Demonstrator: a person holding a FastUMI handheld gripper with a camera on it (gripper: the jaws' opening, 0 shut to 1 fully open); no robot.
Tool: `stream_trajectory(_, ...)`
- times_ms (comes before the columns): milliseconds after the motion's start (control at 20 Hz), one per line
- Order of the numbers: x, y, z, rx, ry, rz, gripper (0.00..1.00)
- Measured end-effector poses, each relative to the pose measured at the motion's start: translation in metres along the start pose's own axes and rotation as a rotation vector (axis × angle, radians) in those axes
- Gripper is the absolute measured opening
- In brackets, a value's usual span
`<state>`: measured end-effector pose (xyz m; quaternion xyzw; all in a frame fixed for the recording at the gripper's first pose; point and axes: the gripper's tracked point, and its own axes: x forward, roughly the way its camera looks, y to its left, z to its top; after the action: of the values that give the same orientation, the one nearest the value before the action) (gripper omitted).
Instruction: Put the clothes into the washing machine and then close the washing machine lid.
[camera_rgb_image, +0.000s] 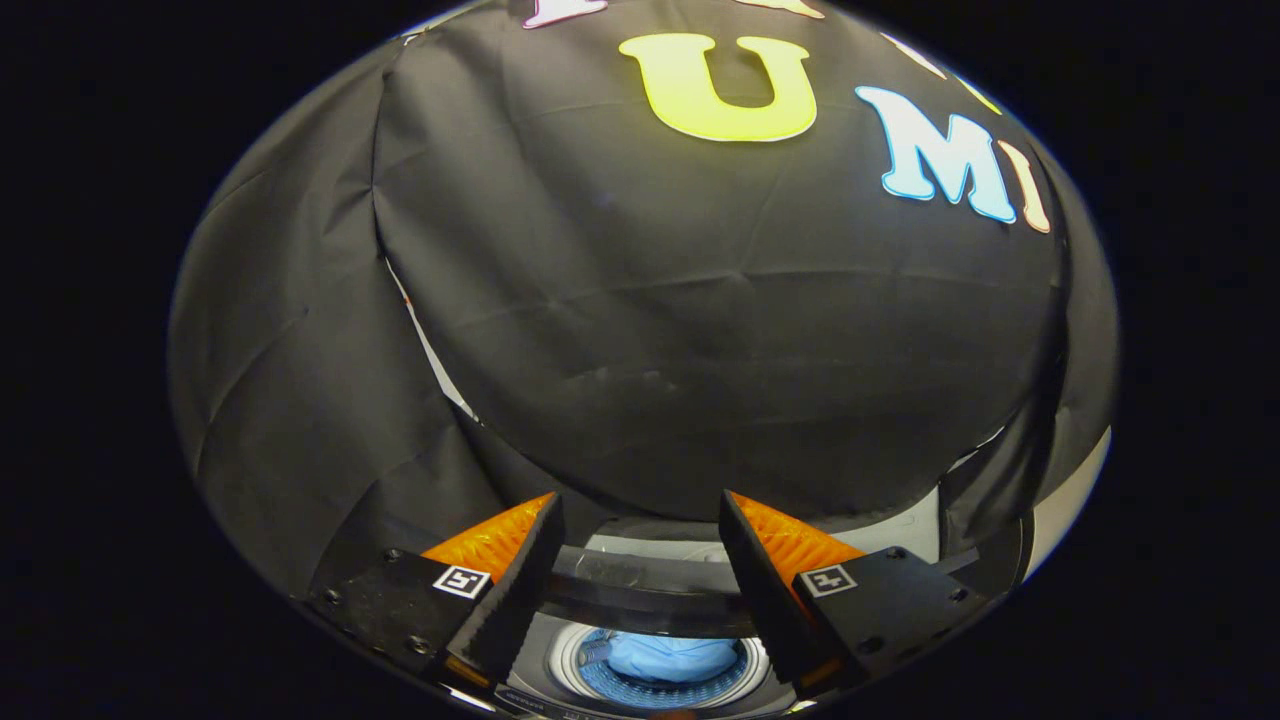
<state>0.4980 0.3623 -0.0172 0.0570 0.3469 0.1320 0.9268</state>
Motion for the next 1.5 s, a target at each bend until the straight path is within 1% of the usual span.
stream_trajectory(100,0.003,0.002,-0.008,-0.015,0.028,0.007,0.96)
stream_trajectory(150,0.002,0.003,-0.007,-0.014,0.020,0.007,0.96)
stream_trajectory(350,0.002,0.004,-0.013,0.027,0.040,0.027,0.96)
stream_trajectory(450,0.000,0.005,-0.013,0.017,0.041,0.037,0.97)
stream_trajectory(1150,-0.029,0.010,-0.034,-0.006,-0.046,0.045,0.97)
stream_trajectory(1500,-0.043,0.014,-0.047,-0.027,-0.113,0.046,0.97)
